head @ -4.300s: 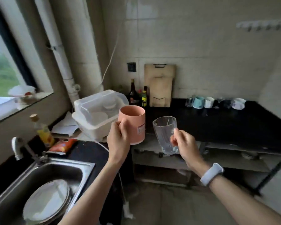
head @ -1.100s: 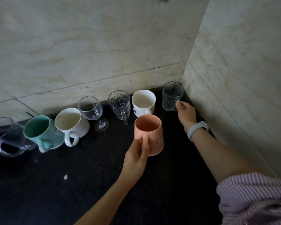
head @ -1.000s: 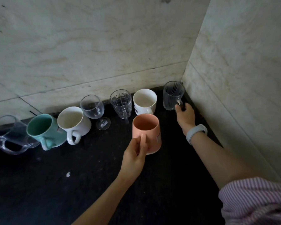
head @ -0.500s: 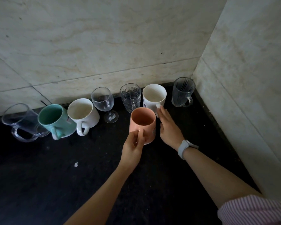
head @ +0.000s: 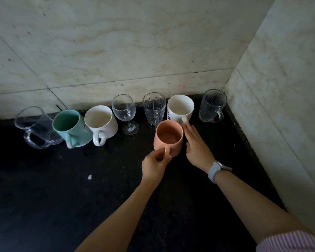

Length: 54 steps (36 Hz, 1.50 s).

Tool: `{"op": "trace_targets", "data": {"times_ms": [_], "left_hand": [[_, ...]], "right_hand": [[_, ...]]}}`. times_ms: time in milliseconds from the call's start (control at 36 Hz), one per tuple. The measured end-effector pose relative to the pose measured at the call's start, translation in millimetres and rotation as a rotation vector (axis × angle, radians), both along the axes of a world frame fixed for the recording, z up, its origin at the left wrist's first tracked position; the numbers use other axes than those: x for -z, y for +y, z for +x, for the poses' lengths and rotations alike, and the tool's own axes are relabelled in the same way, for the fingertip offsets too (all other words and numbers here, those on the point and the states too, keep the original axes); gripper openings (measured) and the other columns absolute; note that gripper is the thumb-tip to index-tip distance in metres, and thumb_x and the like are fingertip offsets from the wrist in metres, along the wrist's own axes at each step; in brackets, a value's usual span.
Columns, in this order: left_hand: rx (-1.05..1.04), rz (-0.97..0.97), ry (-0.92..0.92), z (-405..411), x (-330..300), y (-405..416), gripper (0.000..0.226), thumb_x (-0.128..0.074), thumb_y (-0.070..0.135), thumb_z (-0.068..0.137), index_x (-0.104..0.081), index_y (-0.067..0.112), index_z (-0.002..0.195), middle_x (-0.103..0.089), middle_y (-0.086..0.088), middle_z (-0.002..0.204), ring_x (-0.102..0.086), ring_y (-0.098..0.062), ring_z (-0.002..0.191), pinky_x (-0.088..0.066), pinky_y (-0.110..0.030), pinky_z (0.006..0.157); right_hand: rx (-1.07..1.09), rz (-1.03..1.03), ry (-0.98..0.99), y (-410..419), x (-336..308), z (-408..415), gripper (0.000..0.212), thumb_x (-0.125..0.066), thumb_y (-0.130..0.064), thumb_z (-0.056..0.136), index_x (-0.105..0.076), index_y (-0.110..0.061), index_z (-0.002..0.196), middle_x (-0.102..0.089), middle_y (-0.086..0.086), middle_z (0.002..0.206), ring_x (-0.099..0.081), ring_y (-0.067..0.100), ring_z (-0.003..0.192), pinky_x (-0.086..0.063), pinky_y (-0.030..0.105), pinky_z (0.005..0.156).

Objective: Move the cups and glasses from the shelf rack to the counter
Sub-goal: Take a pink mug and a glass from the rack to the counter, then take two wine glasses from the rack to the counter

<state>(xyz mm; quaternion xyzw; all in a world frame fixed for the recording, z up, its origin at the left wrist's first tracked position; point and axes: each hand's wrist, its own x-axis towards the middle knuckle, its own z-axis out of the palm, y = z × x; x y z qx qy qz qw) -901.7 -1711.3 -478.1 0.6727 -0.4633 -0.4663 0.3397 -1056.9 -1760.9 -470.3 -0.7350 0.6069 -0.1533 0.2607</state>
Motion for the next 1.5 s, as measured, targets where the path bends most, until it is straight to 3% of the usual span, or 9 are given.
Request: {"op": "trace_targets", "data": {"times_ms": [167,278,333,444,556,722,917,1250,1500], "left_hand": [[0.024,-0.026,-0.115,-2.1,-4.6,1.4,0.032,-0.066,0.031,0.083,-0.062,0.014,0.11,-0.064,-0.004,0.109,-0.058,-0.01,0.092,-0.046,-0.024,0.079],[0.113,-0.025,-0.265,21.1,-18.3,6.5,0.047,-0.063,0.039,0.082,-0.052,0.016,0.122,-0.055,-0.004,0.124,-0.053,-0.016,0.11,-0.047,-0.038,0.095],[0.143,-0.011,-0.428,46.7,-28.8,11.2,0.051,-0.06,0.037,0.085,-0.044,0.018,0.13,-0.049,-0.005,0.134,-0.047,-0.021,0.122,-0.041,-0.046,0.103],[0.124,-0.052,-0.729,120.5,-56.3,37.7,0.054,-0.049,0.038,0.09,-0.034,0.019,0.138,-0.043,-0.003,0.141,-0.038,-0.023,0.13,-0.03,-0.044,0.108],[0.011,-0.058,-0.964,212.2,-92.8,99.9,0.052,-0.047,0.037,0.09,-0.034,0.021,0.138,-0.041,0.0,0.143,-0.037,-0.021,0.132,-0.026,-0.041,0.111],[-0.276,0.025,-1.152,350.8,-150.9,273.5,0.048,-0.044,0.036,0.091,-0.037,0.02,0.136,-0.044,0.001,0.141,-0.037,-0.02,0.132,-0.027,-0.04,0.108],[-0.663,0.192,-1.217,452.2,-202.6,566.6,0.04,-0.045,0.033,0.089,-0.046,0.019,0.126,-0.055,-0.003,0.128,-0.046,-0.024,0.123,-0.033,-0.039,0.101],[-1.298,0.697,-1.176,451.8,-234.2,1004.1,0.046,-0.043,0.036,0.09,-0.04,0.019,0.133,-0.054,-0.002,0.128,-0.05,-0.023,0.118,-0.039,-0.037,0.095],[-1.712,0.67,-1.079,455.6,-242.5,1179.0,0.039,-0.049,0.029,0.09,-0.049,0.015,0.127,-0.056,-0.007,0.128,-0.052,-0.027,0.116,-0.04,-0.039,0.097]], "right_hand": [[0.14,-0.036,-0.082,19.5,-16.8,9.1,0.057,-0.038,0.0,0.091,-0.021,-0.011,0.145,-0.022,0.009,0.155,-0.016,0.025,0.144,-0.012,0.028,0.114],[0.207,-0.189,-0.134,37.6,-44.0,24.9,0.046,-0.044,-0.001,0.089,-0.042,-0.009,0.135,-0.044,0.01,0.142,-0.032,0.024,0.137,-0.02,0.026,0.111],[0.161,-0.269,-0.144,46.3,-59.0,38.3,0.043,-0.047,-0.003,0.088,-0.047,-0.01,0.13,-0.046,0.008,0.14,-0.033,0.022,0.136,-0.023,0.031,0.113],[-0.047,-0.311,-0.085,58.8,-80.4,84.6,0.038,-0.048,-0.007,0.087,-0.053,-0.004,0.124,-0.05,0.011,0.135,-0.036,0.024,0.134,-0.028,0.044,0.115],[-0.261,-0.207,0.079,83.3,-99.7,167.3,0.042,-0.044,-0.019,0.091,-0.048,-0.01,0.132,-0.043,0.007,0.145,-0.025,0.024,0.14,-0.018,0.035,0.117],[-0.724,-0.149,0.194,184.8,-139.6,323.2,0.047,-0.037,-0.025,0.094,-0.036,-0.017,0.14,-0.036,0.002,0.149,-0.023,0.022,0.14,-0.022,0.037,0.116],[-1.171,-0.26,0.137,409.1,-179.3,493.3,0.043,-0.035,-0.027,0.095,-0.041,-0.018,0.137,-0.043,0.001,0.144,-0.035,0.019,0.134,-0.027,0.033,0.112],[-1.829,-0.304,-0.029,814.9,-220.5,658.1,0.042,-0.04,-0.021,0.092,-0.046,-0.015,0.133,-0.051,0.008,0.137,-0.044,0.024,0.128,-0.035,0.034,0.105],[-2.118,-0.278,-0.186,1027.3,-227.1,728.2,0.036,-0.038,-0.023,0.093,-0.051,-0.017,0.127,-0.053,0.004,0.133,-0.045,0.024,0.124,-0.039,0.038,0.102]]}}
